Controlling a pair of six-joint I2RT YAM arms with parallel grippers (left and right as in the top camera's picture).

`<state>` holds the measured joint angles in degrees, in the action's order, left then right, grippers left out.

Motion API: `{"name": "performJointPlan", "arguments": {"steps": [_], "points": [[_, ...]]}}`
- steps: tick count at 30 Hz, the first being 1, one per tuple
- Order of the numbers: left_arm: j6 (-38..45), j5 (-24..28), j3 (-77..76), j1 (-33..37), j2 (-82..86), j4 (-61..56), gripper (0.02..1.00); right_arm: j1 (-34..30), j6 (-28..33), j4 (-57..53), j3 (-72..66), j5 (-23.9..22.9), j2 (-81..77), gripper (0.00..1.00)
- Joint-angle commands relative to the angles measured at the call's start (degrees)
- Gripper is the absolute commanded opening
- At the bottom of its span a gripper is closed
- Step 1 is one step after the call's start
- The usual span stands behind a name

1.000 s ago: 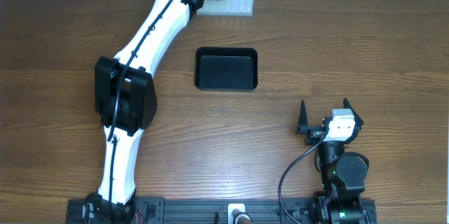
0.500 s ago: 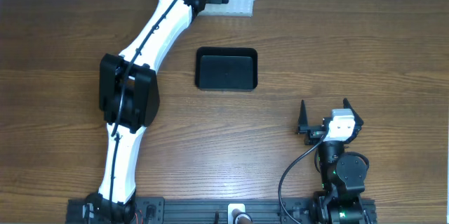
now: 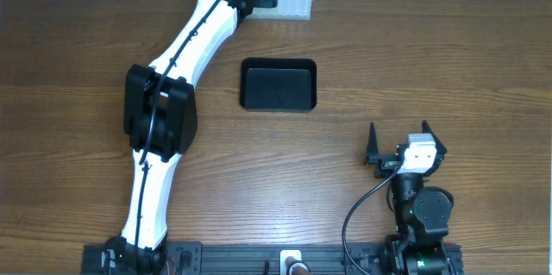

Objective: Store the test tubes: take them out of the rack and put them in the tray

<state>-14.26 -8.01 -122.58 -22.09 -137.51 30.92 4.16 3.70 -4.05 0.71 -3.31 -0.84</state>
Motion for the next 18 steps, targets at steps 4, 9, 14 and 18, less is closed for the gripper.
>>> {"name": "performJointPlan", "arguments": {"steps": [4,9,14,18], "points": [[0.59,-0.44,-1.25,0.22,-0.94,-0.11,0.529,0.0,0.22,-0.09,-0.39,0.48,0.57,0.991],[0.59,-0.44,-1.25,0.13,-0.94,-0.11,0.441,0.0,0.22,-0.09,-0.39,0.48,0.57,0.991],[0.59,-0.44,-1.25,0.07,-0.94,-0.09,0.351,0.0,0.22,-0.09,-0.39,0.48,0.57,0.993],[0.59,-0.44,-1.25,0.07,-0.94,-0.09,0.301,0.0,0.22,-0.09,-0.39,0.48,0.57,0.991]]}}
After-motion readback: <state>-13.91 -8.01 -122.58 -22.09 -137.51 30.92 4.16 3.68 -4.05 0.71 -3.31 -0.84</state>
